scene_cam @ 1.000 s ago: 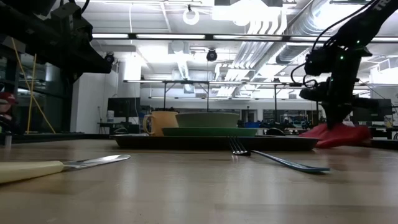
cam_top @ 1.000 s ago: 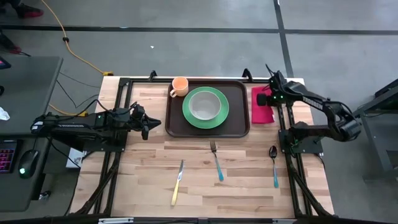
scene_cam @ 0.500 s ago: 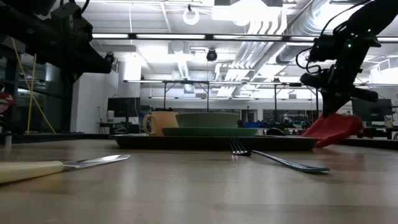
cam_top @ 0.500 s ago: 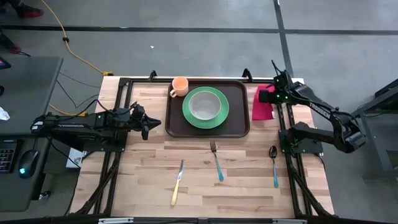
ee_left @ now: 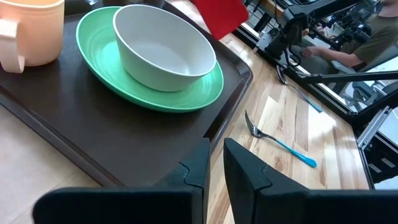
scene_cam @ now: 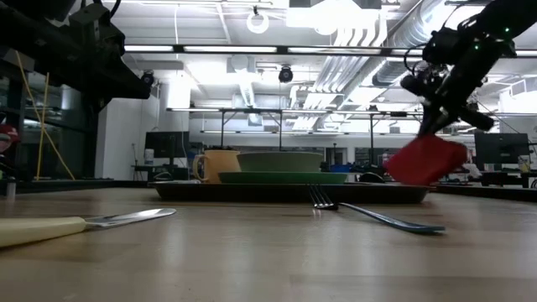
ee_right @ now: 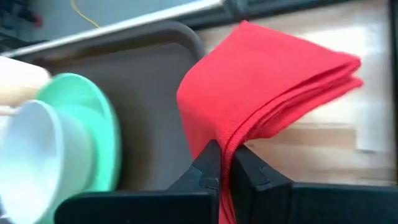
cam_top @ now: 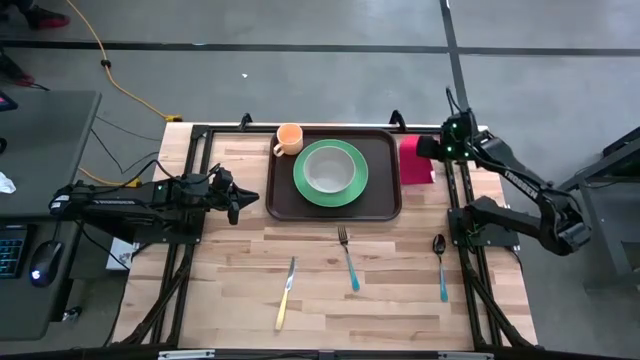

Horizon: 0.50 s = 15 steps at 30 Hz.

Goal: Set up tray
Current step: Put the red napkin on the brown serving tray to the right of the green plate

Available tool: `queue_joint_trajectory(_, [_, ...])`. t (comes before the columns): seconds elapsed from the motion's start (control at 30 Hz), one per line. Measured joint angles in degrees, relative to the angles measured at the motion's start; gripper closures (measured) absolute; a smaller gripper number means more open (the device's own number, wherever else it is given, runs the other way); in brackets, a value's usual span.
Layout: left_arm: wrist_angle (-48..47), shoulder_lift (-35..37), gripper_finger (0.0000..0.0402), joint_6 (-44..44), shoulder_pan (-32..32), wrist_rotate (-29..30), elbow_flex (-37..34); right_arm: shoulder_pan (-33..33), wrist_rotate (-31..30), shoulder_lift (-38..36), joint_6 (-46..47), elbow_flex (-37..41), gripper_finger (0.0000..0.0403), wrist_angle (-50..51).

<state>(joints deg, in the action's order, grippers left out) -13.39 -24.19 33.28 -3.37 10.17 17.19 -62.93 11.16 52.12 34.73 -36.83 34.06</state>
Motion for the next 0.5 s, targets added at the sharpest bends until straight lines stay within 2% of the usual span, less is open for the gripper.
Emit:
queue_joint_trajectory(0.33, [0.0, -0.01, 0.0325, 0.02, -0.01, 0.89, 0.0, 0.08, 6.2, 0.0, -0.03, -13.72, 0.0402, 0.73])
queue_joint_trajectory(0.5, [0.0, -0.02, 0.0325, 0.02, -0.01, 0.92, 0.0, 2.33, 5.97, -0.02, 0.29, -20.57, 0.0402, 6.22])
